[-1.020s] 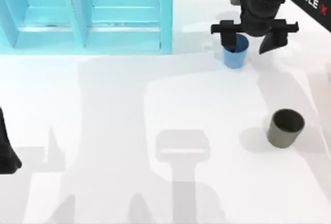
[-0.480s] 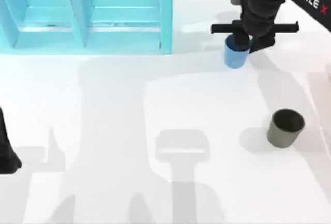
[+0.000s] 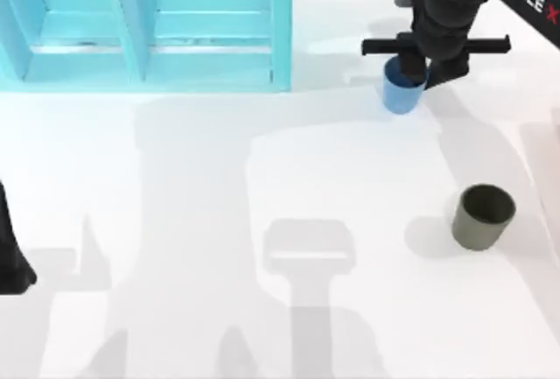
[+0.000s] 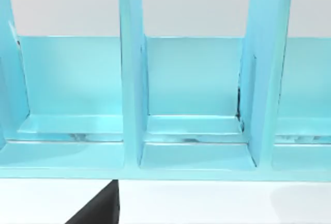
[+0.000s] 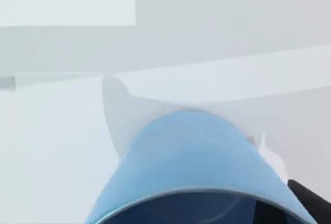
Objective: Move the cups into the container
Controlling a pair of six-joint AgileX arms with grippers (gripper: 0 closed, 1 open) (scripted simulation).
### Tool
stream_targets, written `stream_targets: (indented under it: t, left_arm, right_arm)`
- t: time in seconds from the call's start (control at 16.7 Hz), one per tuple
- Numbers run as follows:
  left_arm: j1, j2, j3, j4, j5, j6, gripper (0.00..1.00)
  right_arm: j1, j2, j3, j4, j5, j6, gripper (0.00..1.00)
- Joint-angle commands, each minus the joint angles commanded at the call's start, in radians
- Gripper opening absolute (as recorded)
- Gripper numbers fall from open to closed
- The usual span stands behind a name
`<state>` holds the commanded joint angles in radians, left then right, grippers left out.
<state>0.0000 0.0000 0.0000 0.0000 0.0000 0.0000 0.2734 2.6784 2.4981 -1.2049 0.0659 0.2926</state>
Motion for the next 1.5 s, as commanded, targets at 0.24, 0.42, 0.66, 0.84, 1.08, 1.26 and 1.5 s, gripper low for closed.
stream_targets:
  t: [0.24,0.42,0.66,0.84,1.08,1.26,1.5]
  left_arm:
    - [0.000,0.000,0.000,0.000,0.000,0.000,1.00]
    - [0.000,0.000,0.000,0.000,0.000,0.000,1.00]
    - [0.000,0.000,0.000,0.000,0.000,0.000,1.00]
    - [0.000,0.000,0.000,0.000,0.000,0.000,1.00]
    - [0.000,0.000,0.000,0.000,0.000,0.000,1.00]
    - [0.000,0.000,0.000,0.000,0.000,0.000,1.00]
    - [0.000,0.000,0.000,0.000,0.000,0.000,1.00]
  right_arm:
    - [-0.061,0.003,0.147,-0.134,-0.012,-0.065,0.00]
    - [-0.108,0.006,0.292,-0.272,-0.022,-0.110,0.00]
    - [-0.175,-0.001,0.393,-0.379,-0.035,-0.173,0.00]
    - [-0.177,-0.002,0.395,-0.381,-0.035,-0.175,0.00]
    - [-0.193,-0.018,0.363,-0.378,-0.032,-0.187,0.00]
    - [-0.263,-0.091,0.251,-0.371,-0.032,-0.246,0.00]
    - [-0.398,-0.259,0.015,-0.345,-0.039,-0.385,0.00]
